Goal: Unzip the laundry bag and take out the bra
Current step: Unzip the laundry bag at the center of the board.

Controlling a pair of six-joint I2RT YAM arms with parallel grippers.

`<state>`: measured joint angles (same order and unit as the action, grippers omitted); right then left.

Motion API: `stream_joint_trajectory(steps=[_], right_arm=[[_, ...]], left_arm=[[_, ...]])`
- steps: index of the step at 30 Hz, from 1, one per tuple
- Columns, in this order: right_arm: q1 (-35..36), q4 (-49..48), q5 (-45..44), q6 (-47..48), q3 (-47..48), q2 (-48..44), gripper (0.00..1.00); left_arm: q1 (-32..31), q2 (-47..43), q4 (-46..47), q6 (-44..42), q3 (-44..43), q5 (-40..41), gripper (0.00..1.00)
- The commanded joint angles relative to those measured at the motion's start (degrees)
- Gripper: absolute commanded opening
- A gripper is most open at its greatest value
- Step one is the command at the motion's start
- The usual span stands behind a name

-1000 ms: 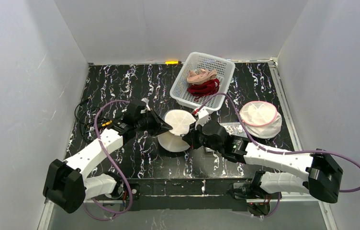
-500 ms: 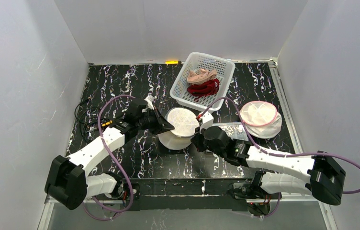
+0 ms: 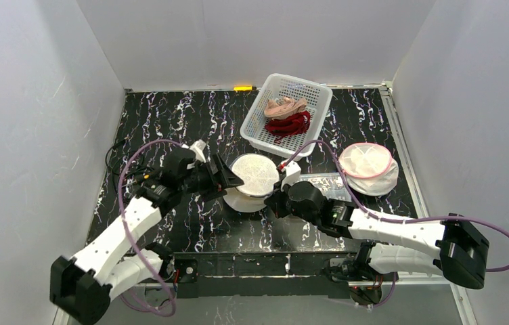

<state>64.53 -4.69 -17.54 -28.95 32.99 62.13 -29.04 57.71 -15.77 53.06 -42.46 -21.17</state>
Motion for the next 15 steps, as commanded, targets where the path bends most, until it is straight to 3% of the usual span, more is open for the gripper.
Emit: stream_joint_trajectory(steps=[1,8,15], right_arm=[[1.82,-5.3,1.29,-3.07,1.21,0.66,0.01],[4.21,-9.36,1.63,-4.19,2.23,4.2,0.01],[6.24,-13.53,1.31,-4.58,3.54,9.62,0.01]], left_arm=[[-0.08,-9.84,-8.57,1.71,3.15,4.11,0.82],[-0.86,-18.24,-10.43,7.84,7.05,6.62,0.79],[-1.38,-13.94,-3.01,10.72,8.78,5.5,0.65]])
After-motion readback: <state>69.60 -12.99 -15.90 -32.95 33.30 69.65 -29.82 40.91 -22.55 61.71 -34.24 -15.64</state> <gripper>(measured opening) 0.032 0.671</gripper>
